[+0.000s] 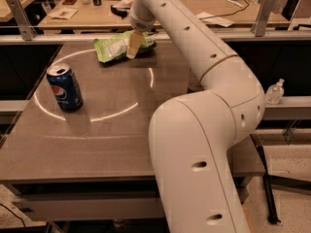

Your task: Pick green rice chip bag

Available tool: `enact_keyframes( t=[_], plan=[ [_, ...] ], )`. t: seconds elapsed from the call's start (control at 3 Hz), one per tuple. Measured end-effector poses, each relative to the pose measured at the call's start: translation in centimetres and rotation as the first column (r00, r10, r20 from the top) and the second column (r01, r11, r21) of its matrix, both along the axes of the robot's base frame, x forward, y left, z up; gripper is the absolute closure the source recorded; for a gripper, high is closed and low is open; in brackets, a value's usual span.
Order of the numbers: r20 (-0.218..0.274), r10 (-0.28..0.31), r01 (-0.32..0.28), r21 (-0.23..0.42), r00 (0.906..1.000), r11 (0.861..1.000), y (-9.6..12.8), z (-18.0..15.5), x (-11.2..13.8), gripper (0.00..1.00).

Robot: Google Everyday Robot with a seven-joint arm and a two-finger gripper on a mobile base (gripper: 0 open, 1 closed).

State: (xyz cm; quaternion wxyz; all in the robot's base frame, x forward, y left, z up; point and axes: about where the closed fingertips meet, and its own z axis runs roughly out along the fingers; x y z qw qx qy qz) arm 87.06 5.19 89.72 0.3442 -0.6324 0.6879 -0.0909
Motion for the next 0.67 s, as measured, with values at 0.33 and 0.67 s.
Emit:
enact_keyframes(
  t=[0.33, 0.67],
  plan=[
    [-0.068, 0.008, -0.005, 0.038, 0.9977, 0.999, 0.74, -1.77, -0.92, 0.0],
    [-0.111, -0.008, 0.016, 0.072, 0.9938, 0.997, 0.49, -2.57, -1.15, 0.0]
  ],
)
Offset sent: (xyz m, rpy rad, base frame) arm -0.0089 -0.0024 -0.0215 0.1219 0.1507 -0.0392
